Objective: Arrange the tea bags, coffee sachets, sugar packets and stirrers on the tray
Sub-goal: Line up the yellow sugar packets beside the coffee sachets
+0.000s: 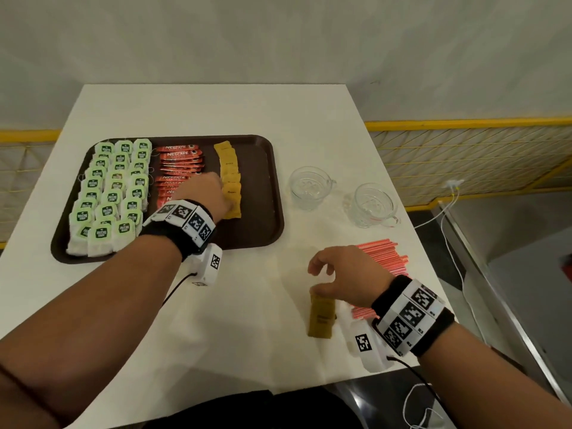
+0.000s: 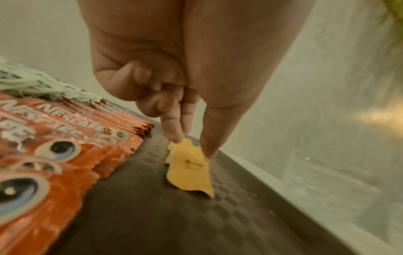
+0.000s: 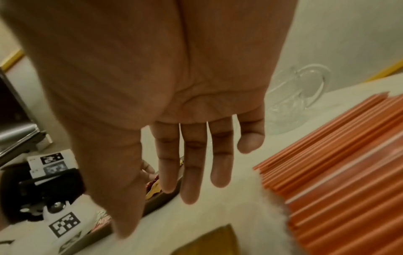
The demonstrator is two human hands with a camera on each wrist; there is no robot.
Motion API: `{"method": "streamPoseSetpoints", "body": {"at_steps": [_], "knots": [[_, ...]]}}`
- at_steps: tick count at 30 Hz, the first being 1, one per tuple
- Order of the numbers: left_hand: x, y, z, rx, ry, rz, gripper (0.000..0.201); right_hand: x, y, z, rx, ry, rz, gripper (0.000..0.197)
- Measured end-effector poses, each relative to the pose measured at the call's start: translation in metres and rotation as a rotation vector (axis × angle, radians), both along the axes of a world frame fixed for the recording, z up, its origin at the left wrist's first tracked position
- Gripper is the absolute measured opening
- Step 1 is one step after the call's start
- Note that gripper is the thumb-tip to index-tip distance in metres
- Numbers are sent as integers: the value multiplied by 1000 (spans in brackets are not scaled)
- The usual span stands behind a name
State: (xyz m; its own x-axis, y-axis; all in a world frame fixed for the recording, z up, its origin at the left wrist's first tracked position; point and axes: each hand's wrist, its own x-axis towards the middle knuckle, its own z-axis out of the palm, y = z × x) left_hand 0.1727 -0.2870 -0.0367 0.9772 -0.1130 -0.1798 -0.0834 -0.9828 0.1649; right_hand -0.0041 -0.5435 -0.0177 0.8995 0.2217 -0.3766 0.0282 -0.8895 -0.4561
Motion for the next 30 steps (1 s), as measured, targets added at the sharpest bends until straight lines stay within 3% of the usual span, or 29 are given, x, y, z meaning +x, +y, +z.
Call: {"method": "streamPoseSetpoints", "body": {"at_steps": [4,7,11,14,17,23,27,30], "knots": [[-58,-24,17,-307,13,-149,23,-13,-10,2,-102,27,122,43],[-107,-49,24,-367,160,-314,24,-18,-14,-2,-157,17,207,46],[-158,-76,10,-239,330,-419,39,-21,-15,-14,-171,-19,258,36],[-180,-94,-2,-73,363,-444,47,-21,-16,-23,-183,-63,266,18],[-191,-108,-6,14,350,-434,52,-22,-17,-28,-203,-99,291,18],[-188,-111,-7,10,349,-354,44,-29,-18,-29,-223,-131,316,19],[-184,-106,-7,1,327,-306,42,-27,-17,-30,-148,-125,279,6],[-176,-98,-4,-26,314,-278,34,-23,-14,-29,-87,-142,228,17]]}}
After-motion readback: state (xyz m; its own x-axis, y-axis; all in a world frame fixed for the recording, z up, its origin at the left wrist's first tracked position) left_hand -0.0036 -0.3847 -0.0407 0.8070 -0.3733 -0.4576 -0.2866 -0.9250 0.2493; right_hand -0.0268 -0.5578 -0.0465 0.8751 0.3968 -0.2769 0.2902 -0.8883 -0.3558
